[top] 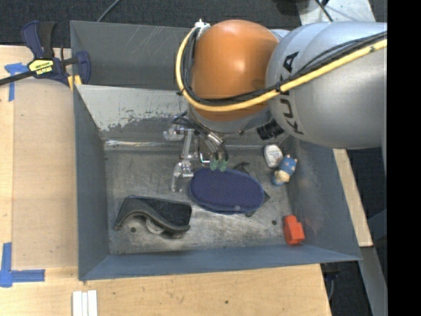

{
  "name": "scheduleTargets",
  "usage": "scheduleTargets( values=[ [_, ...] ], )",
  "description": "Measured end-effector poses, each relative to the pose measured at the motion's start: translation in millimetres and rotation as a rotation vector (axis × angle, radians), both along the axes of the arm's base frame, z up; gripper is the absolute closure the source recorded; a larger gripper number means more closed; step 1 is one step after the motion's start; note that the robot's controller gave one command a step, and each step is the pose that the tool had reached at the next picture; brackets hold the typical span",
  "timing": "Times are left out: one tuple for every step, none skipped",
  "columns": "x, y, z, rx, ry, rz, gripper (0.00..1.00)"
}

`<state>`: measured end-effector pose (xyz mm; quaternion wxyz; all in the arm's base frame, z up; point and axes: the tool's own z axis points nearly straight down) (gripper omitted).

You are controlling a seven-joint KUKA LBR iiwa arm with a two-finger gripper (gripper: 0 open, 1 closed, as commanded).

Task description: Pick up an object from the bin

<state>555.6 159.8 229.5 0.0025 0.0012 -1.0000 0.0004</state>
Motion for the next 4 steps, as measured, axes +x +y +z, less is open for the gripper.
scheduleTargets(
  values=[
    [-25.9, -81, -129, -0.001, 0.001, 0.193, 0.00],
    [-24.0, -79, -126, 0.002, -0.007, 0.194, 1.00],
    [-27.5, -69, 19, 0.001, -0.017, 0.322, 1.00],
    [-54.4, -76, -122, -0.001, -0.004, 0.043, 1.00]
  ],
)
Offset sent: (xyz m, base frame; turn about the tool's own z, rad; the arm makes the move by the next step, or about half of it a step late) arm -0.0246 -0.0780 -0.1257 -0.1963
